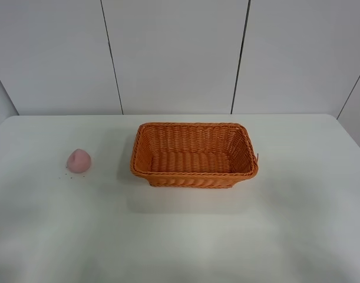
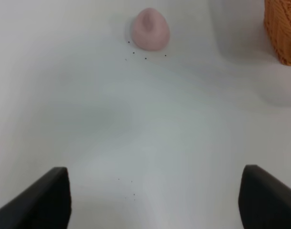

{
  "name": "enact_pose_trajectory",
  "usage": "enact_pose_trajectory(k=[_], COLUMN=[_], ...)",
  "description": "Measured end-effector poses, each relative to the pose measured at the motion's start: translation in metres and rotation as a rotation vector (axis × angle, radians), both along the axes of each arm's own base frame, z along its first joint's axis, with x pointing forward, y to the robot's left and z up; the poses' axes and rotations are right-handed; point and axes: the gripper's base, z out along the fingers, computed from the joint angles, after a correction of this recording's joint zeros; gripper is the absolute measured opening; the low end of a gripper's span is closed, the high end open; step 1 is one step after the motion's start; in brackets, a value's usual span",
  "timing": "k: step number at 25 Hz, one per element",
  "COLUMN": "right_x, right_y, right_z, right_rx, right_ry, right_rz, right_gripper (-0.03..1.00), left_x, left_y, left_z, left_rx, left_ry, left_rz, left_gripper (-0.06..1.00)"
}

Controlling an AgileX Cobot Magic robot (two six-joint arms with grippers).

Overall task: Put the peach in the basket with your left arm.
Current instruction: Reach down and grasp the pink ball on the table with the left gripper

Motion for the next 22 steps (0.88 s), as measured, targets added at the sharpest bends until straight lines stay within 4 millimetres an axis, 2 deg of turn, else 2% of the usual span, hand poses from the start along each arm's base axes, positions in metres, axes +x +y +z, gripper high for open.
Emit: enact_pose_trajectory(k=[7, 11, 15, 18, 22], right_x=[0.000, 0.000, 0.000, 0.000, 0.000], right_y=[0.000, 0.000, 0.000, 0.000, 0.000], right_z=[0.000, 0.000, 0.000, 0.000, 0.000], right_rx=[0.000, 0.000, 0.000, 0.000, 0.000], right_ry=[0.000, 0.000, 0.000, 0.000, 0.000], right_rz=[0.000, 0.000, 0.000, 0.000, 0.000], right_gripper=[0.69, 0.69, 0.69, 0.69, 0.69], left_x=[0.001, 0.019, 0.067, 0.117, 0.194], left_y=[0.000, 0.000, -0.001, -0.002, -0.004], left_z=[0.003, 0.026, 0.051, 0.066, 0.066], left_rx=[0.002, 0.003, 0.007, 0.018, 0.044], left_ry=[0.001, 0.081, 0.249, 0.344, 0.445], left_rz=[-0.001, -0.001, -0.002, -0.010, -0.035], left_gripper=[0.75, 0.75, 0.75, 0.75, 0.75])
